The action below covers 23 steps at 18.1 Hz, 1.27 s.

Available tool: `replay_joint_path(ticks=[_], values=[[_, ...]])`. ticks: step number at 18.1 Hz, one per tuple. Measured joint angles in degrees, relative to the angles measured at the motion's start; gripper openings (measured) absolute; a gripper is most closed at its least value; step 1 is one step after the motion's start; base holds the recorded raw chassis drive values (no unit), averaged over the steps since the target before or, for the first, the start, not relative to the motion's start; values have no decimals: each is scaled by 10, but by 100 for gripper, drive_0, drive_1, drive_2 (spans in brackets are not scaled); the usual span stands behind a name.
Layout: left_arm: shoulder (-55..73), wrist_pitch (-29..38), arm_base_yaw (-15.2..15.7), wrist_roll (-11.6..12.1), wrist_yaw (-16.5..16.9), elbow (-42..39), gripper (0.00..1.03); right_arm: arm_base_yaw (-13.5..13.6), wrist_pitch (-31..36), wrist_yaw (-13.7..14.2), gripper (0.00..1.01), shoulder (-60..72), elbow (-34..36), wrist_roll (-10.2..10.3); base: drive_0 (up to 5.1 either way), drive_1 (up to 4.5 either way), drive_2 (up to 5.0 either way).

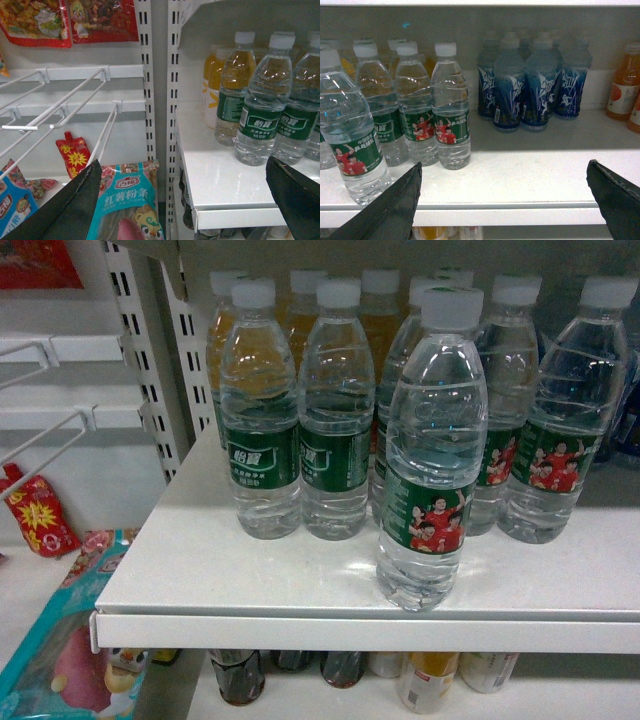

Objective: Move water from second to third shelf

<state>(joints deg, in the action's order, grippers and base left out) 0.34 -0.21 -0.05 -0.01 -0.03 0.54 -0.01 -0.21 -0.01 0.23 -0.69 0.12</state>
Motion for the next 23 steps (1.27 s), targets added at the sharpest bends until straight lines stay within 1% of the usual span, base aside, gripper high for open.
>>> replay_joint_path(ticks=[23], values=[[0,0,0,0,0,0,98,0,0,0,98,0,0,-1,0,0,0]])
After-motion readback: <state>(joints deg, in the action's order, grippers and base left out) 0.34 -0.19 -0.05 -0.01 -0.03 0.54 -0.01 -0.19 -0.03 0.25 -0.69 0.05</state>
